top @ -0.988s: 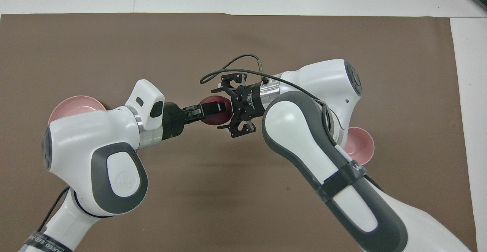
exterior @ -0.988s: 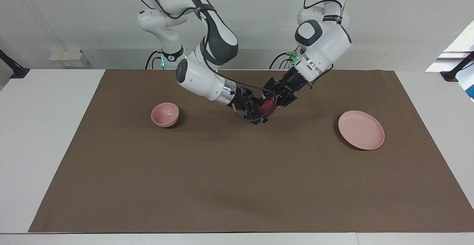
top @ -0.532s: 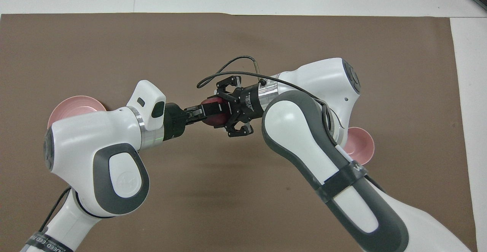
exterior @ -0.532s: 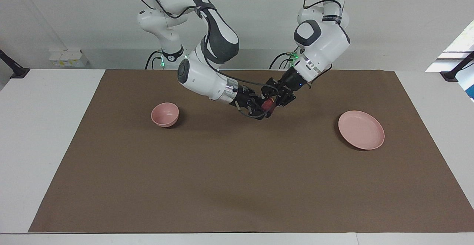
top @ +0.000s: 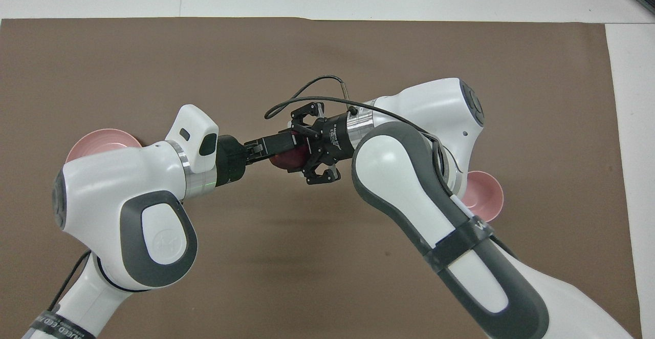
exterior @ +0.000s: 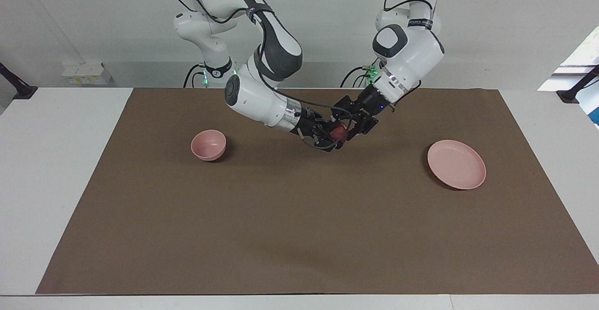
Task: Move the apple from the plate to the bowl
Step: 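Grasp the apple with the right gripper from the left gripper, then open the left gripper and pull back while the right gripper holds the apple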
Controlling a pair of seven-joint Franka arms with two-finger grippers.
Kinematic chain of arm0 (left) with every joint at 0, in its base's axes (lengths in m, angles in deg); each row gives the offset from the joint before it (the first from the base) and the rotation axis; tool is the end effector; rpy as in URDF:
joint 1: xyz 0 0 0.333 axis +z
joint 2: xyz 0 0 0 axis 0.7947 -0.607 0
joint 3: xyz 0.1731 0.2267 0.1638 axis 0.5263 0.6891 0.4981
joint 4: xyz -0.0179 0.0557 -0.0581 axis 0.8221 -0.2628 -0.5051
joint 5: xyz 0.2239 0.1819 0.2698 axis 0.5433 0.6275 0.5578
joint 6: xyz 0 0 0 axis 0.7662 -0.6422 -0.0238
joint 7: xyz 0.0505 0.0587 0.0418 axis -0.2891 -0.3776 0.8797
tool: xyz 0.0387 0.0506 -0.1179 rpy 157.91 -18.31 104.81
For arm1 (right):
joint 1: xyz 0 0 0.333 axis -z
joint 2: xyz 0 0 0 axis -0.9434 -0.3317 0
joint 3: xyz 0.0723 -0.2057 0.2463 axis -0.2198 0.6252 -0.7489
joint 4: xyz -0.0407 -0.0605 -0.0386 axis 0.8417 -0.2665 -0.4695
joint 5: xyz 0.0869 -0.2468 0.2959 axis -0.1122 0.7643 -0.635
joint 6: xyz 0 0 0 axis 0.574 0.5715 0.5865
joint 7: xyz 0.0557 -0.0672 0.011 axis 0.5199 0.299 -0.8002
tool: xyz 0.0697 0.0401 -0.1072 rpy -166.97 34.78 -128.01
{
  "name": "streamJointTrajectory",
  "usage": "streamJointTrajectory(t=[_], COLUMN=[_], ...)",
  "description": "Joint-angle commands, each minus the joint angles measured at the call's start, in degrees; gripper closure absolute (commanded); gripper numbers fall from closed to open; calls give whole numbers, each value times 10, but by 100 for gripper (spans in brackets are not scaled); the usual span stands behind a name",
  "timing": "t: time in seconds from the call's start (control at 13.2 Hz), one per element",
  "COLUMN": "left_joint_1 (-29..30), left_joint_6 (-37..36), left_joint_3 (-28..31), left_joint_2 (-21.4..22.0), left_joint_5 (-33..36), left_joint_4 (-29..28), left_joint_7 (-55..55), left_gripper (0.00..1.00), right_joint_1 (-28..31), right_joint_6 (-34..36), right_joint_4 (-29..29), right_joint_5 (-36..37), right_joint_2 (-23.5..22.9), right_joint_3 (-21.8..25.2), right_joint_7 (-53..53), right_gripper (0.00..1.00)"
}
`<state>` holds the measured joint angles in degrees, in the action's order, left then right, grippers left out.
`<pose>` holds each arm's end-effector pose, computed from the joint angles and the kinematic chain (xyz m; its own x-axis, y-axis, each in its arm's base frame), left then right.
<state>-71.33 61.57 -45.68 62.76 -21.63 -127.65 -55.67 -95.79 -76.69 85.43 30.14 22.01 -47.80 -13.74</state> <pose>0.5085 -0.2819 0.4622 0.9611 0.2223 0.1640 0.0392 -0.6975 0.7155 0.5837 0.3634 0.4176 0.2539 -0.6153 -0.7463 -0.9648 -0.2156 -0.1505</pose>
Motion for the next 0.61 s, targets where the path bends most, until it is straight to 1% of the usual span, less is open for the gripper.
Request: streamJointTrajectory(t=[0.0,0.08,0.23,0.3,0.38,0.46,0.53], left_joint_1=[28,51,87,107,116,122,130], left_joint_6=[-39,-76,-184,-227,-253,-264,-266], left_joint_3=[5,4,6,5,6,6,6], left_joint_2=[9,7,-8,-18,-28,-35,-36], left_joint_5=[48,95,206,267,323,357,381], left_joint_4=[6,17,57,77,99,107,114], left_joint_7=[5,5,5,5,6,6,6], left_gripper=[0,0,0,0,0,0,0], right_joint_1=[8,9,23,28,30,30,30], right_joint_6=[8,20,39,49,61,68,75], right_joint_4=[-3,-3,-4,-4,-7,-7,-7], right_joint_5=[-5,0,48,73,102,137,168], right_joint_2=[5,9,24,33,43,53,60], right_joint_3=[-1,3,3,3,4,4,5], right_joint_7=[-20,-21,-32,-33,-41,-56,-68], right_gripper=[54,55,73,82,88,90,90])
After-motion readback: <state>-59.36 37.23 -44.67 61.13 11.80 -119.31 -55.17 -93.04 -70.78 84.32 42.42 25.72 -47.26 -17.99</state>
